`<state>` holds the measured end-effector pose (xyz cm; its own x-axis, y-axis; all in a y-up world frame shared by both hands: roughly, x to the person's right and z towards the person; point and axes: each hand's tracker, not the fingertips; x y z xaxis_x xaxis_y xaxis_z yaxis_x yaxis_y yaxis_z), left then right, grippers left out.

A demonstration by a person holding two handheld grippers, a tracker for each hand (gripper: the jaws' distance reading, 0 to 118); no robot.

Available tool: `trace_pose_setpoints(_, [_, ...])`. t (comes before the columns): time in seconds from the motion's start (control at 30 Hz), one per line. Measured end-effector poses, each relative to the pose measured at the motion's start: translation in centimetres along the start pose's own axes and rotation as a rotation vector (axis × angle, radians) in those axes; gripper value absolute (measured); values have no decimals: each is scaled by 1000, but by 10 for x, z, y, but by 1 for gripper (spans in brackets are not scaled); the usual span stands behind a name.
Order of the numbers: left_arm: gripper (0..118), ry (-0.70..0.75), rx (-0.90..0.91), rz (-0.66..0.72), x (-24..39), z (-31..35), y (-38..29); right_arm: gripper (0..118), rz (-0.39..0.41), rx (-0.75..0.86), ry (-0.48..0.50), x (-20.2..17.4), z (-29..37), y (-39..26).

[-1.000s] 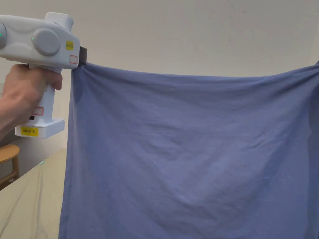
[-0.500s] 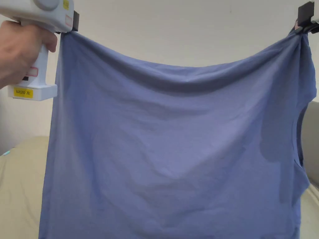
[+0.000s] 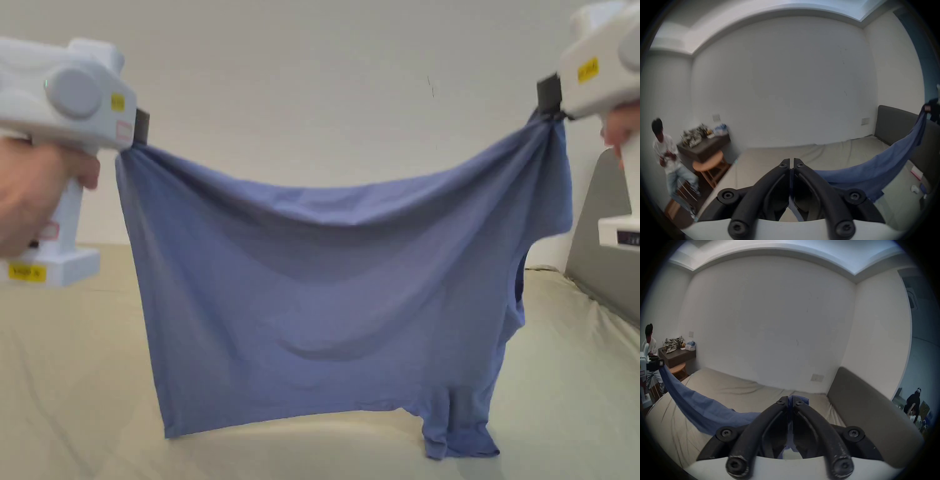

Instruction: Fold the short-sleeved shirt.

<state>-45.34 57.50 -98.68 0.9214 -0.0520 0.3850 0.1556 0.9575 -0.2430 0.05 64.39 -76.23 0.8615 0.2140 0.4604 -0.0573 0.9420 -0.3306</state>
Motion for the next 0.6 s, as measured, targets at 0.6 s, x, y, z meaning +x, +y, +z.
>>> trace_pose_setpoints(0.6, [2,-298,-583,178,21,67,-416,3,-214,-493,16,-4,73,-477])
